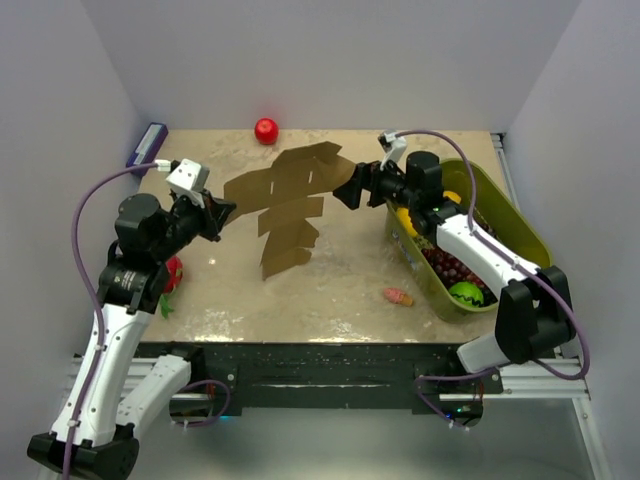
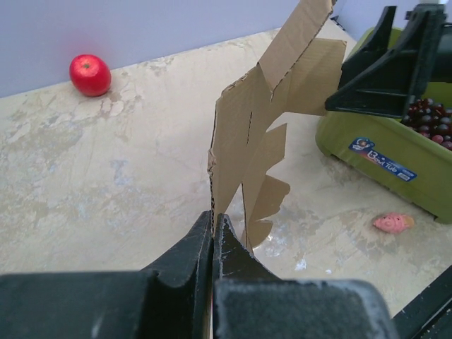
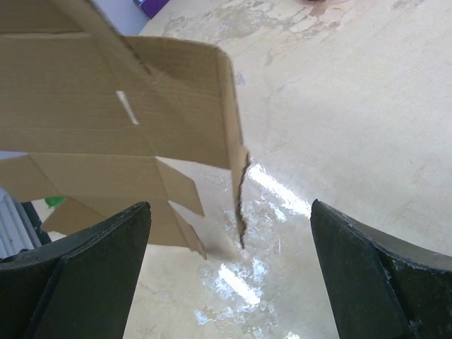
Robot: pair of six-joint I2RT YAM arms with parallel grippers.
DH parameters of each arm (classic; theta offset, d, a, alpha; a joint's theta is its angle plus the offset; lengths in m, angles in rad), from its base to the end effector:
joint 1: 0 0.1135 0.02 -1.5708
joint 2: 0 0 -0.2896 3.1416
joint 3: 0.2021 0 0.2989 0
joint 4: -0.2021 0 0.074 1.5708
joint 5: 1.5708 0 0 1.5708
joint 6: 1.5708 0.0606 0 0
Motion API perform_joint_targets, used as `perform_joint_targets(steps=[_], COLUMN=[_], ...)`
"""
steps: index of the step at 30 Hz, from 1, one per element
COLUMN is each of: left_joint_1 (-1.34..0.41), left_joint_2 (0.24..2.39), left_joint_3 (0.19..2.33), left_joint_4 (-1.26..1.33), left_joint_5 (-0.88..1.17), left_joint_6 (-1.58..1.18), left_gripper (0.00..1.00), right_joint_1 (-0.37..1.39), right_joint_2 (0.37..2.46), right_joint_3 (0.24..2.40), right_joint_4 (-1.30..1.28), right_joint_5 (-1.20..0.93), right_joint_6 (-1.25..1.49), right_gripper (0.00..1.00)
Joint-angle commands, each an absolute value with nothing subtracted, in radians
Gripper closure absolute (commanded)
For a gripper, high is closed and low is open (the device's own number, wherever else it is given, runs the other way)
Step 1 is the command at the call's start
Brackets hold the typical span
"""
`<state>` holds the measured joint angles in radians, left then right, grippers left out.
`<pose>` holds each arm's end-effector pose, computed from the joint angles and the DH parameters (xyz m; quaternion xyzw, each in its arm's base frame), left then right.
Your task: Fold the paper box
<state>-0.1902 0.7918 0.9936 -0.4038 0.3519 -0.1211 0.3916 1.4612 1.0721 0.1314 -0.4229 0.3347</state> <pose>0.2117 -0.0620 0.4108 0.1370 0.7586 -0.2305 0.5939 0.3667 0.1783 0.3129 -0.1501 0.7705 0.3674 0.4988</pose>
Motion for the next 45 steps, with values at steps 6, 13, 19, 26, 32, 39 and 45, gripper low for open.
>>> perform_joint_targets(steps=[6,13,19,26,32,39,45], left_joint_1=[-0.181,-0.181,-0.181,-0.181,-0.179,-0.181,-0.181], left_joint_2=[0.767,0.758,0.752,0.753,0.764,0.750,0.724], left_joint_3=[1.061,1.091,1.123,1.117,1.101,1.091,1.095], left_joint_4=[-0.439,-0.451,-0.456,-0.462,-0.457,-0.463,-0.485], left_joint_5=[0.396,0.440,0.494,0.497,0.492,0.494,0.462], left_joint_6=[-0.141,-0.146,-0.143,-0.114,-0.068,-0.014,-0.005], left_gripper=[1.00,1.00,1.00,1.00,1.00,1.00,1.00], right_joint_1=[0.388,0.387,0.367,0.345,0.341,0.333,0.334], right_joint_2=[1.434,1.430,1.430,1.364,1.235,1.147,1.158], right_joint_3=[1.080,1.060,1.068,1.049,1.022,1.057,1.097], right_joint_4=[0.311,0.376,0.351,0.299,0.113,-0.161,-0.242], right_joint_5=[-0.503,-0.606,-0.650,-0.776,-0.897,-1.115,-1.172], right_joint_6=[0.314,0.313,0.287,0.269,0.181,-0.033,-0.097], right_gripper=[0.06,0.24,0.47,0.78,0.93,0.98,0.97])
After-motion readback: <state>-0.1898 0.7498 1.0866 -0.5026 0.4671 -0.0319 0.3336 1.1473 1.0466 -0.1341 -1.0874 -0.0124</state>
